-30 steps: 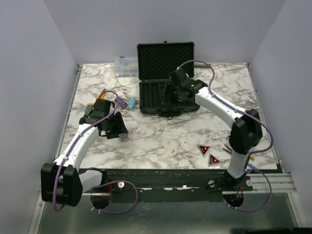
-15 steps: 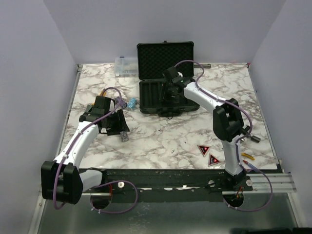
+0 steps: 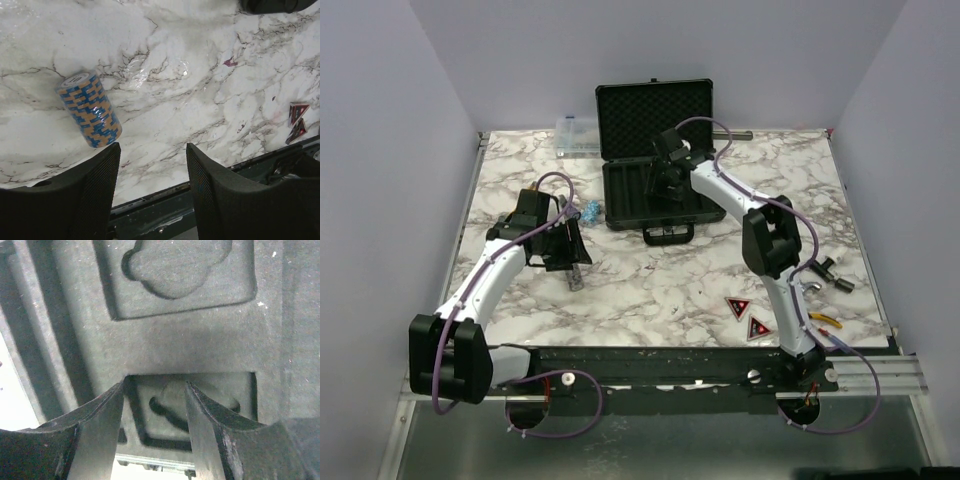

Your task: Pack up texas hold em set

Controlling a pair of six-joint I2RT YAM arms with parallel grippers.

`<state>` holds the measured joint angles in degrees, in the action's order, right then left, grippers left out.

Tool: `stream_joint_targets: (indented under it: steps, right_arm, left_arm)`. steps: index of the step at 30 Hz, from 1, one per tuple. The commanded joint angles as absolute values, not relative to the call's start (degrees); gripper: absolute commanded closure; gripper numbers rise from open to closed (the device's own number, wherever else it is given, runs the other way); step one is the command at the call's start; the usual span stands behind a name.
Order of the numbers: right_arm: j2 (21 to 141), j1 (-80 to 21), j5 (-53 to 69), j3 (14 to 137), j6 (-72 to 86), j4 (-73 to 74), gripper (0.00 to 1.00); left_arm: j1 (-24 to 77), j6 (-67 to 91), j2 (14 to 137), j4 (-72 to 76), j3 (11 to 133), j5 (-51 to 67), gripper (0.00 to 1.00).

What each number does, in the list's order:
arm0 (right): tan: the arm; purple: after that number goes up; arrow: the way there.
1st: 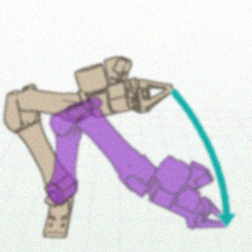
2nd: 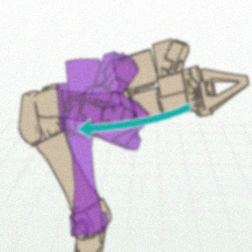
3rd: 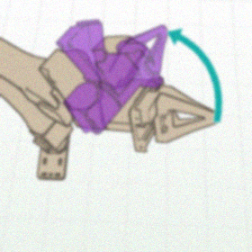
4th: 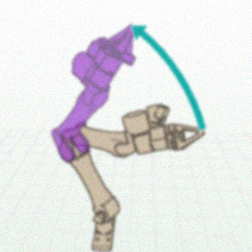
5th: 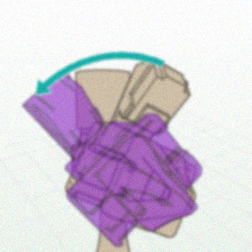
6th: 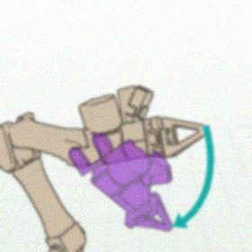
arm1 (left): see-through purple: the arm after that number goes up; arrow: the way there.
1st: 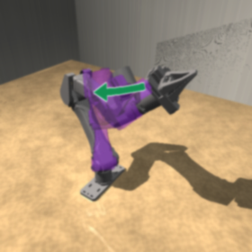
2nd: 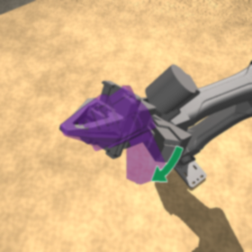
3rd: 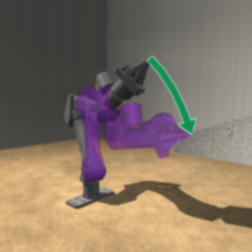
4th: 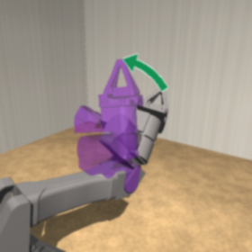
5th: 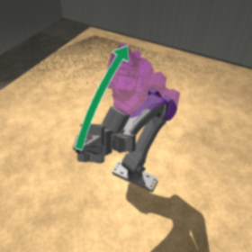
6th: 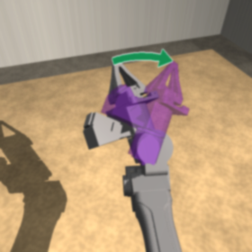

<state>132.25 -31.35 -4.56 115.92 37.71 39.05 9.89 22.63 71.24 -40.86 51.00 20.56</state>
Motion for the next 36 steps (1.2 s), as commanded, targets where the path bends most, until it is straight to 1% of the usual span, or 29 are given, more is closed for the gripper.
stream_joint_targets:
  steps: [1, 8, 10, 18, 22, 36]
  right_arm:
    - [139.19, -29.98, -5.74, 117.19, 35.12, 37.9, 0.45]
    - [138.77, -29.49, -3.7, 114.95, 32.7, 35.85, 0.45]
    - [137.2, -29.53, -3.52, 112.54, 32.68, 35.74, 0.45]
    - [126.85, -29.58, -0.35, 92.56, 35.49, 29.9, 0.47]
    - [123.34, -29.62, 1.18, 84.91, 36.8, 27.5, 0.47]
    - [112.8, -29.66, 2.46, 65.41, 40.35, 21.81, 0.47]
  left_arm:
    - [10.02, 21.98, 72.26, -38.06, 52.04, 23.03, 0.43]
    - [10.02, 21.8, 73.01, -37.19, 51.4, 23.33, 0.43]
    - [10.02, 21.62, 73.16, -37.0, 51.1, 23.31, 0.43]
    - [10.02, 21.8, 72.62, -36.57, 49.8, 23.28, 0.43]
    - [10.02, 21.81, 72.18, -36.29, 48.9, 23.54, 0.43]
    - [10.02, 22.93, 71.45, -35.99, 47.32, 24.25, 0.43]
